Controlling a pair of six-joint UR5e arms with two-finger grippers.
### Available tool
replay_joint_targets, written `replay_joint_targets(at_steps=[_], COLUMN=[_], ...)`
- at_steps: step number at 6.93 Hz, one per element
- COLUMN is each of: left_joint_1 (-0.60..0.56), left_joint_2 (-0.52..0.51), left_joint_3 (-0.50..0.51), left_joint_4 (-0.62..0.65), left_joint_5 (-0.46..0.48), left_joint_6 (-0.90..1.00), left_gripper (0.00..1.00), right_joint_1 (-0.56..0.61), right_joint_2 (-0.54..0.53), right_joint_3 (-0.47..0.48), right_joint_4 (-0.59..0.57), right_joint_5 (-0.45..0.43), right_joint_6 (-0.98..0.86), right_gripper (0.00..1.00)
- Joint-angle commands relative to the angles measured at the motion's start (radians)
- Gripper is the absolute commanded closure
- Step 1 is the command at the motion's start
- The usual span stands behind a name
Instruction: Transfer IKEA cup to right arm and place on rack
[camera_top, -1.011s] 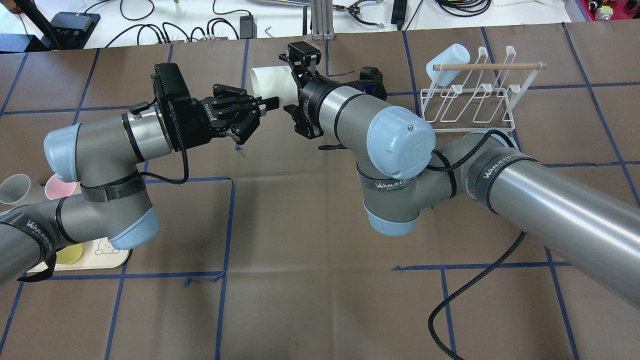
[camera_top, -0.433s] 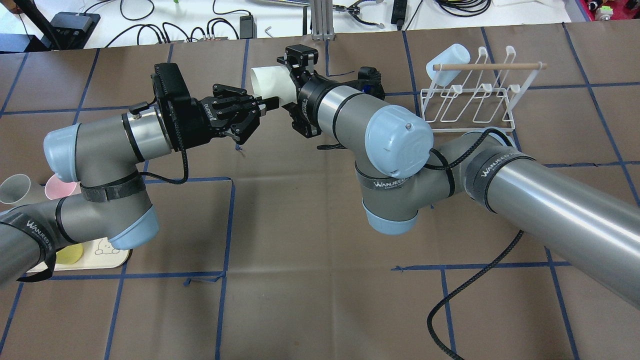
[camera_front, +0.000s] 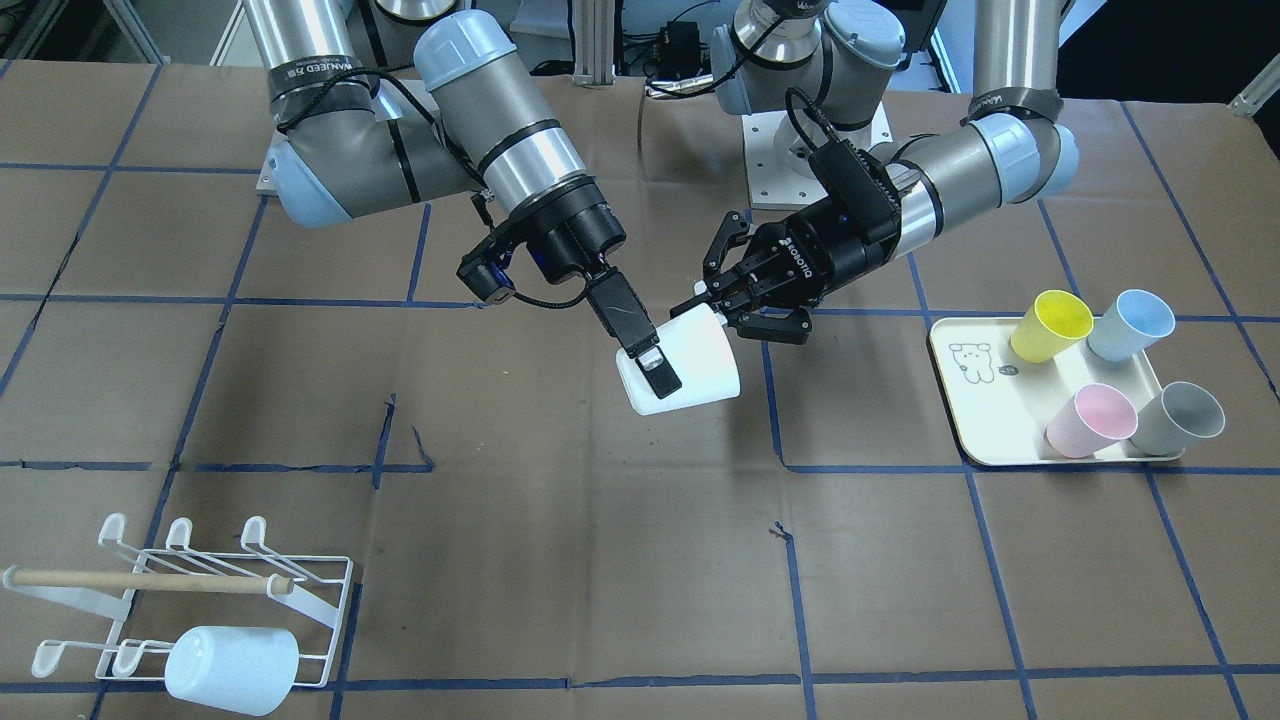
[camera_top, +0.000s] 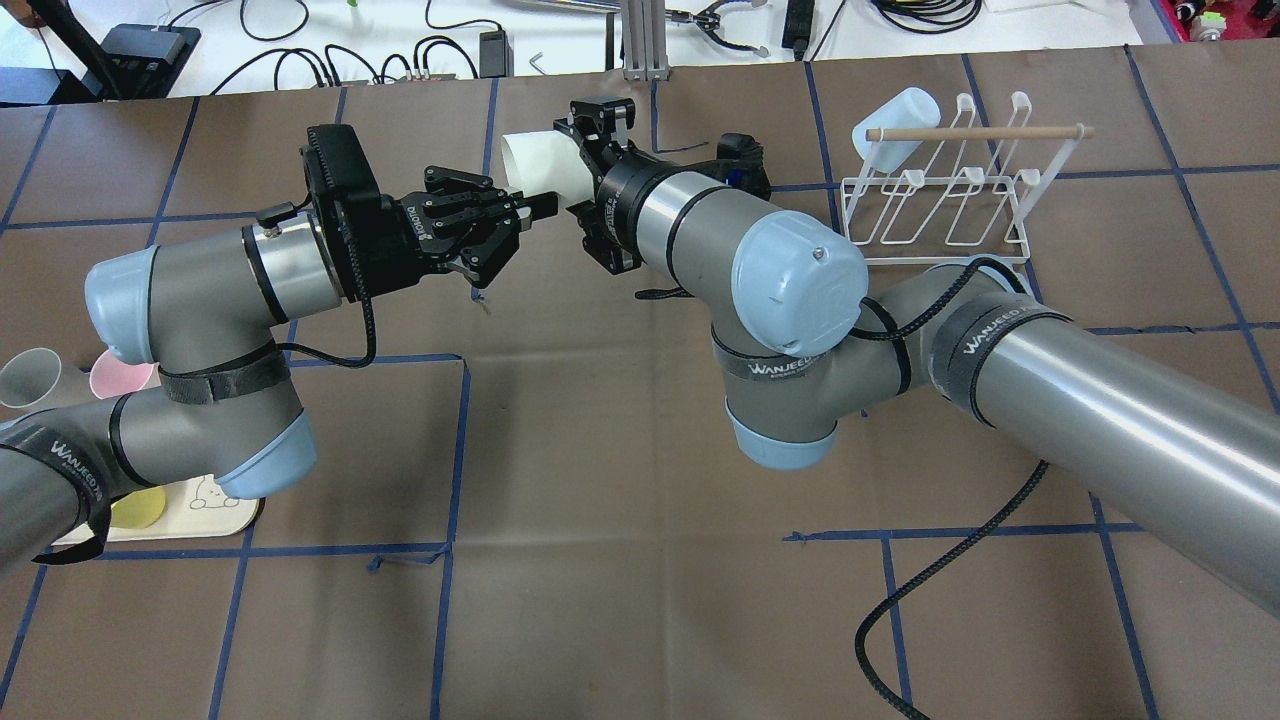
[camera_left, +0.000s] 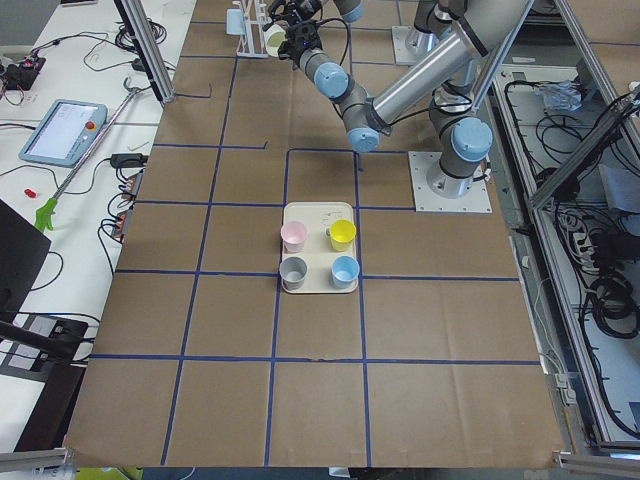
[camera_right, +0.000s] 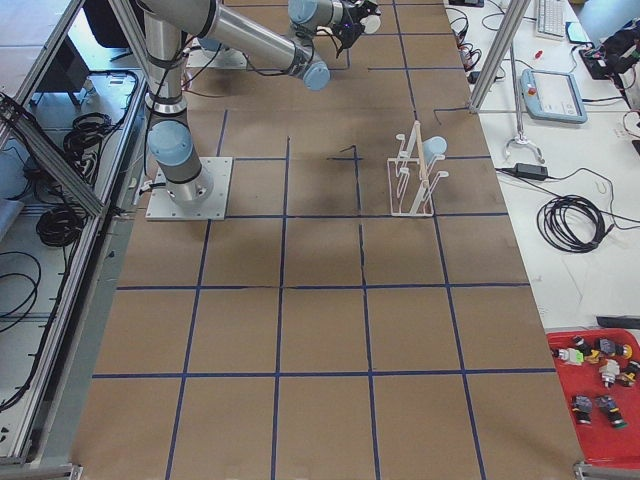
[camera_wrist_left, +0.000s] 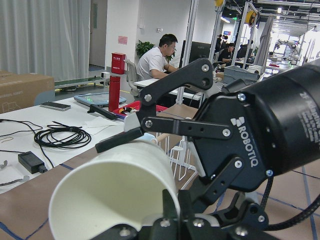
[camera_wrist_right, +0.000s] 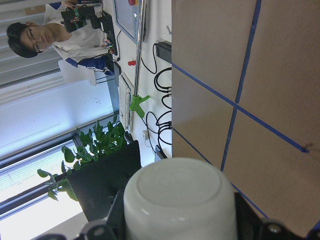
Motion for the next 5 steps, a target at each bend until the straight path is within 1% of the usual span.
replay_joint_targets(at_steps=[1, 2, 3, 4, 5], left_joint_1=[0.001, 0.001, 0.001, 0.001, 0.001], left_joint_2=[0.001, 0.001, -0.001, -0.004, -0.001], left_joint_3=[0.003, 0.004, 0.003, 0.003, 0.004], left_joint_4=[0.0, 0.0, 0.0, 0.0, 0.0], left_joint_5=[0.003, 0.001, 0.0, -0.008, -0.006], left_joint_6=[0.0, -0.002, -0.025, -0.037, -0.037], left_gripper=[0.59, 0.47, 0.31, 0.02, 0.01], right_joint_1=[0.0, 0.0, 0.0, 0.0, 0.0], right_joint_2=[0.0, 0.0, 0.0, 0.0, 0.001], right_joint_3=[0.0, 0.0, 0.0, 0.0, 0.0], right_joint_4=[-0.004, -0.004, -0.004, -0.004, -0.005], right_joint_5=[0.017, 0.026, 0.028, 0.028, 0.029], right_joint_6=[0.0, 0.002, 0.002, 0.002, 0.002], right_gripper=[0.46, 0.48, 0.49, 0.49, 0.5])
